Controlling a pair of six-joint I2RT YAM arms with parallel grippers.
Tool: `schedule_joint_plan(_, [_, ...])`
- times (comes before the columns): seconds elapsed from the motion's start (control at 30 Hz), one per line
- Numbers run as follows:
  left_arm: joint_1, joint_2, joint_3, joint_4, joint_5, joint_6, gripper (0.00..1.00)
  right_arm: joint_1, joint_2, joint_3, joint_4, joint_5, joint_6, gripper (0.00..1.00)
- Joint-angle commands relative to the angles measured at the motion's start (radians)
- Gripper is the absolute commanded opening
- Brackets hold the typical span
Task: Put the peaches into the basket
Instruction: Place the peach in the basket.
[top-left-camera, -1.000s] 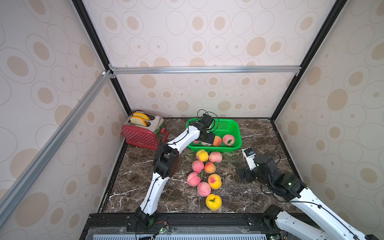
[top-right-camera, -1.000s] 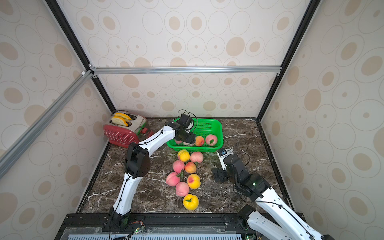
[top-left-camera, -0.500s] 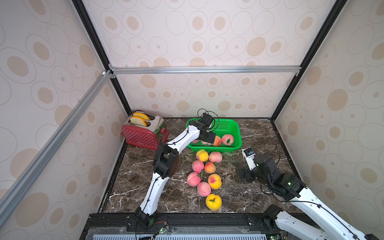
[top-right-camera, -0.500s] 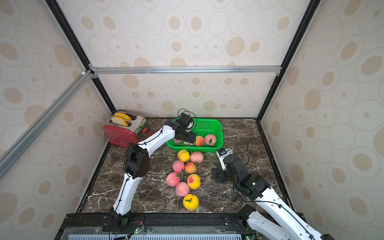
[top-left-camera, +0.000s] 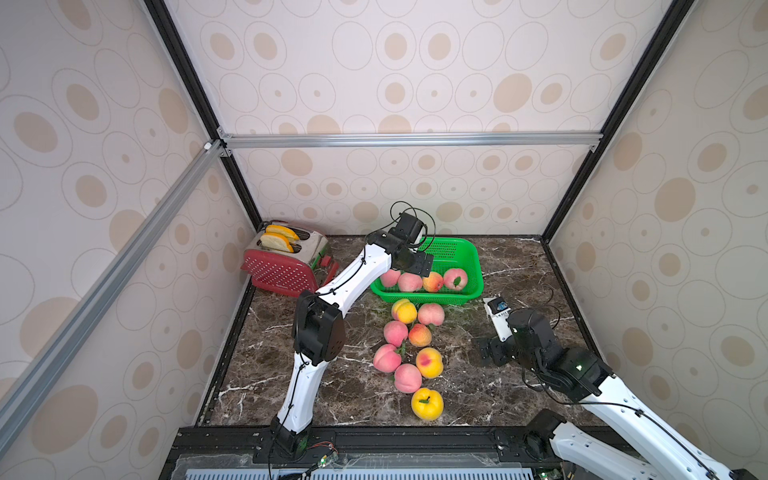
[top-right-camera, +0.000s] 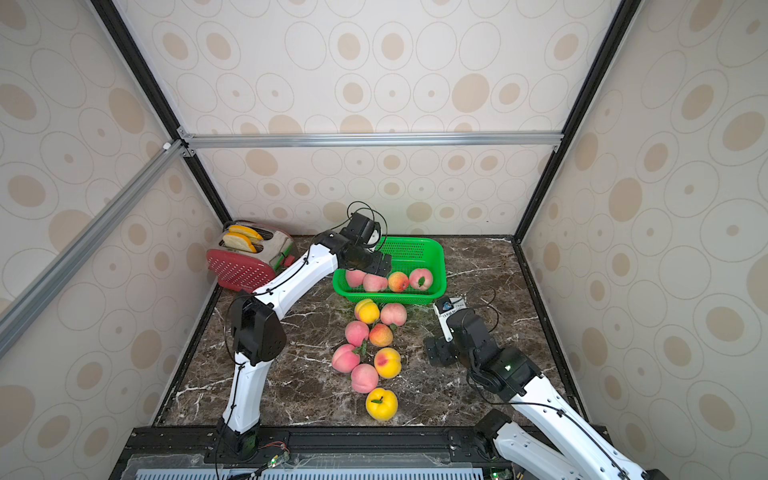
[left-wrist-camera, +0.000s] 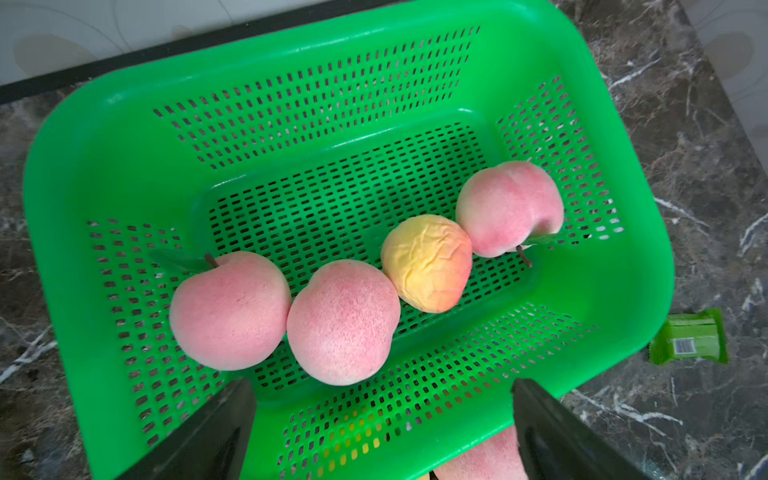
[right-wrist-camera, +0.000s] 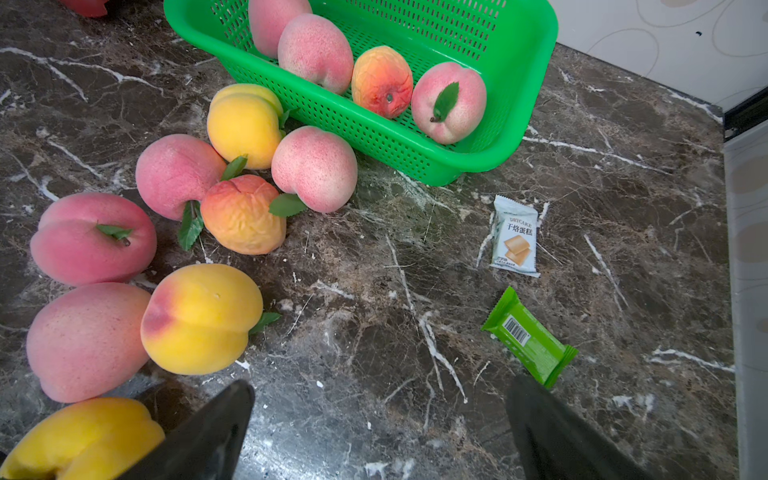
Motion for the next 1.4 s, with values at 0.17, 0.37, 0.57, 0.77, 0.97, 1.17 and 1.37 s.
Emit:
schedule_joint_plan(0.17, [0.000,-0.083,-0.021,-0.051,-0.029,0.026,0.99,-0.003,-0.033,0.025,-0.052,-0.003,0.018,1.00])
schedule_joint_plan(0.37, [0.000,-0.181,-0.116,-0.048,-0.046,0.026,0.99,-0.003,-0.047,0.026,-0.094,0.013,0.032,1.00])
schedule_joint_plan(0.57, [0.000,-0.364,-0.347,-0.012,-0.075,0.032,0.99,-0.001,-0.039,0.040,-0.116,-0.046,0.050,1.00])
schedule_joint_plan(0.77, [0.000,-0.564,-0.608,0.044,-0.089,0.019,0.99,0.154,0.022,-0.015,-0.057,-0.051,0.160,1.00])
schedule_joint_plan(0.97, [0.000,-0.744,-0.858,0.074,-0.087,0.001,0.99,0.481,0.128,0.007,-0.039,0.140,0.348,1.00])
schedule_joint_plan(1.17, [0.001,-0.877,-1.010,0.089,-0.068,-0.036,0.99,0.673,0.223,0.005,0.066,0.176,0.471,1.00])
schedule_joint_plan(1.37, [0.003,-0.930,-1.081,0.107,-0.069,-0.053,0.99,0.773,0.368,0.023,0.120,0.167,0.547,1.00])
